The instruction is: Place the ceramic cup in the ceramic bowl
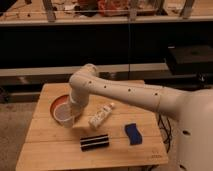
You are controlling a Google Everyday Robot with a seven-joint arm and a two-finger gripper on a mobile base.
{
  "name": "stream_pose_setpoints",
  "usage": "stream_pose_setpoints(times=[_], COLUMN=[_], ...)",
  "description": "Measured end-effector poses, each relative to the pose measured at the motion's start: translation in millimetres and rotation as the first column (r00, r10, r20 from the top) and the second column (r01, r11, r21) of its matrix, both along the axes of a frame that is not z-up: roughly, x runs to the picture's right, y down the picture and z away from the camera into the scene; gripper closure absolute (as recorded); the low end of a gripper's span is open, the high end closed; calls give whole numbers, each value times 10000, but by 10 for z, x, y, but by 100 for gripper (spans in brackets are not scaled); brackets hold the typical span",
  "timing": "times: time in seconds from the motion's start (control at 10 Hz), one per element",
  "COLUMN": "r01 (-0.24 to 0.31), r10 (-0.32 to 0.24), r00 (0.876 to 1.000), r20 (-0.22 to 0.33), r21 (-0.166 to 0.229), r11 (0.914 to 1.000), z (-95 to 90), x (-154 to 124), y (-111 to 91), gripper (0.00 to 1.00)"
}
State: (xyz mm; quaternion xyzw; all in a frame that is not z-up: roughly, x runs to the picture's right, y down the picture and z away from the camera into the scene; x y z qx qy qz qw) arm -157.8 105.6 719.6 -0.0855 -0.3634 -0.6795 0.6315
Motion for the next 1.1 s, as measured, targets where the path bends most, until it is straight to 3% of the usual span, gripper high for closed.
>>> stream_pose_setpoints(times=[1.1], r01=[-153], r10=[157], r00=[9993], r20=[-334], r21=[118], r11=[9998], z=[170], x=[-42], y=[-338], gripper=[100])
